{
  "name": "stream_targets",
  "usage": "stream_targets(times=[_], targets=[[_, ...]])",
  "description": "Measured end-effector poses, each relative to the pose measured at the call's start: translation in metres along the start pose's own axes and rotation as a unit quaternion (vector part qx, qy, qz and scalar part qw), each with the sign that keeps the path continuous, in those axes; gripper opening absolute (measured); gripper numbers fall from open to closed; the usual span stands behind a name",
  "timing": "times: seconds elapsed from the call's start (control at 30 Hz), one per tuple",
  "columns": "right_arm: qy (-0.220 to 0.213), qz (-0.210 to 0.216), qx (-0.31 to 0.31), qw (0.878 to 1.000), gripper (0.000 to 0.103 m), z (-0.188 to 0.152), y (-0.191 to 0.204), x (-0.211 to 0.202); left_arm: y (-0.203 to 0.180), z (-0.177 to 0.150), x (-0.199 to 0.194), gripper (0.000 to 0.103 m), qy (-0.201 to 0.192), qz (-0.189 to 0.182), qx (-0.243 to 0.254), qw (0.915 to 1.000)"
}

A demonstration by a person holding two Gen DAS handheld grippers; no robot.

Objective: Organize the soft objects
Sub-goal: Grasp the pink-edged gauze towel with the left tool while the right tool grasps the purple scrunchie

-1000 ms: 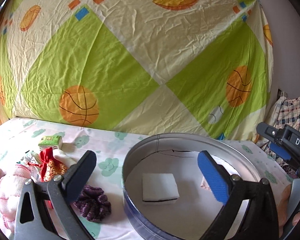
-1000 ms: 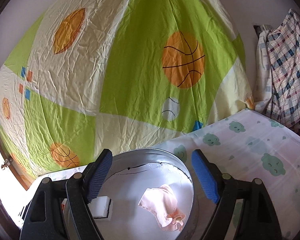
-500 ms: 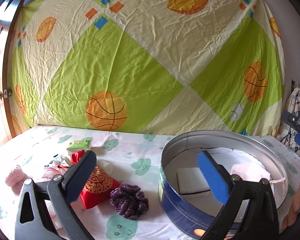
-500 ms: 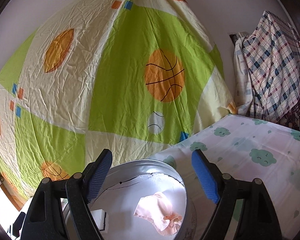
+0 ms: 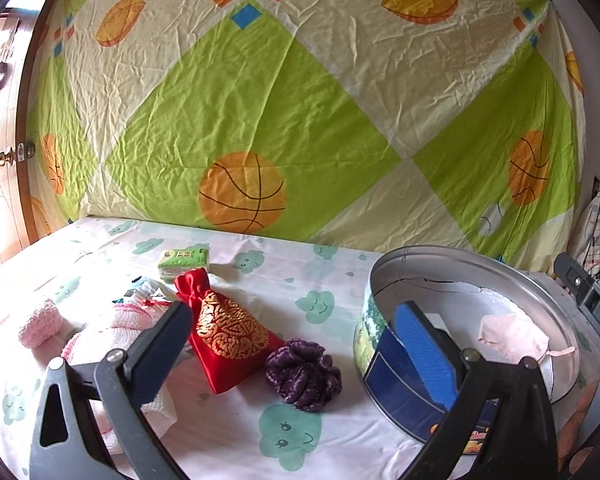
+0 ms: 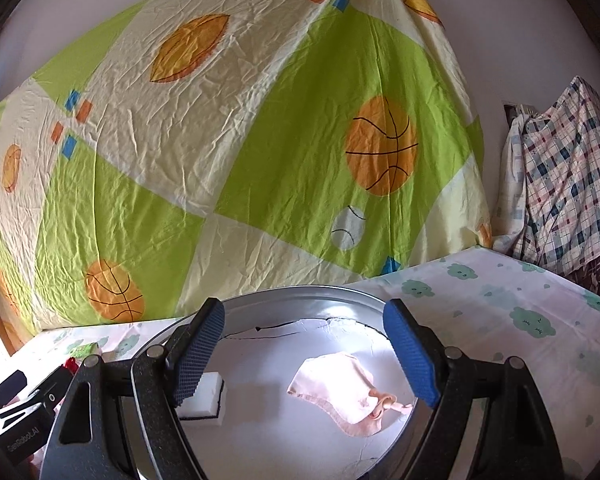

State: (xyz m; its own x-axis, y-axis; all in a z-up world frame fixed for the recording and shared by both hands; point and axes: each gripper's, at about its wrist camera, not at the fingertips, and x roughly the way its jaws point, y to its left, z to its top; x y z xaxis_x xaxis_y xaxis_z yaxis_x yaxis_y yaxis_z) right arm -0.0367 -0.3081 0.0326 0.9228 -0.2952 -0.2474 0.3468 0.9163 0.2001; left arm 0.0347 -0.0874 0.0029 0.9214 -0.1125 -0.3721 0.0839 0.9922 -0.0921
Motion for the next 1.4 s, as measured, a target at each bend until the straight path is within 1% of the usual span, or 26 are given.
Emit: stream_targets(times=[0.1,0.2,0.37,0.5,0.63,0.77,0.87,1.03,1.1,1.13,1.17,1.2,1.27,1.3,1.33,1.4], targets=[[-0.002,0.003,-0.002,1.0,0.083,-0.003,0.007,-0.007,0.008,-0.002,0.0,0.103,0.01,0.009,0.003,0.9999],[0.002,0.016,-0.002,1.0,0.083,-0.007,0.016,-0.014,0.021,-0.003,-0.001,0.103,0.018,0.021,0.001,0.9996],[0.013,0.034,-0.019,0.999,0.083,-0.015,0.04,-0.023,0.05,-0.003,0.003,0.103,0.044,0.034,-0.035,0.9978],[0.034,0.056,-0.023,0.998,0.083,-0.023,0.061,-0.028,0.073,-0.006,0.009,0.102,0.071,0.051,-0.06,0.9943],[0.054,0.081,-0.035,0.995,0.083,-0.032,0.085,-0.032,0.098,-0.009,0.011,0.102,0.09,0.073,-0.083,0.9898],[0.081,0.101,-0.034,0.991,0.083,-0.041,0.105,-0.034,0.121,-0.014,0.015,0.102,0.115,0.084,-0.112,0.9834],[0.099,0.112,-0.028,0.988,0.083,-0.047,0.117,-0.034,0.136,-0.019,0.021,0.101,0.143,0.084,-0.133,0.9772],[0.136,0.135,-0.039,0.981,0.083,-0.056,0.139,-0.029,0.155,-0.028,0.03,0.101,0.188,0.078,-0.159,0.966],[0.148,0.135,-0.045,0.979,0.083,-0.059,0.148,-0.025,0.164,-0.033,0.034,0.101,0.206,0.073,-0.174,0.9602],[0.156,0.133,-0.048,0.978,0.083,-0.061,0.152,-0.022,0.167,-0.033,0.033,0.101,0.204,0.066,-0.175,0.961],[0.166,0.132,-0.049,0.976,0.083,-0.062,0.156,-0.019,0.167,-0.033,0.032,0.1,0.204,0.068,-0.169,0.9618],[0.177,0.132,-0.051,0.974,0.083,-0.065,0.16,-0.016,0.168,-0.034,0.033,0.099,0.211,0.069,-0.167,0.9607],[0.198,0.133,-0.061,0.969,0.083,-0.069,0.167,-0.009,0.171,-0.034,0.033,0.091,0.211,0.059,-0.163,0.9619],[0.207,0.132,-0.07,0.967,0.083,-0.071,0.17,-0.007,0.172,-0.033,0.033,0.083,0.211,0.055,-0.161,0.9626],[0.214,0.131,-0.077,0.965,0.083,-0.072,0.173,-0.005,0.173,-0.033,0.033,0.08,0.211,0.052,-0.159,0.963],[0.225,0.13,-0.085,0.962,0.083,-0.075,0.177,-0.001,0.177,-0.032,0.033,0.06,0.21,0.048,-0.158,0.9637]])
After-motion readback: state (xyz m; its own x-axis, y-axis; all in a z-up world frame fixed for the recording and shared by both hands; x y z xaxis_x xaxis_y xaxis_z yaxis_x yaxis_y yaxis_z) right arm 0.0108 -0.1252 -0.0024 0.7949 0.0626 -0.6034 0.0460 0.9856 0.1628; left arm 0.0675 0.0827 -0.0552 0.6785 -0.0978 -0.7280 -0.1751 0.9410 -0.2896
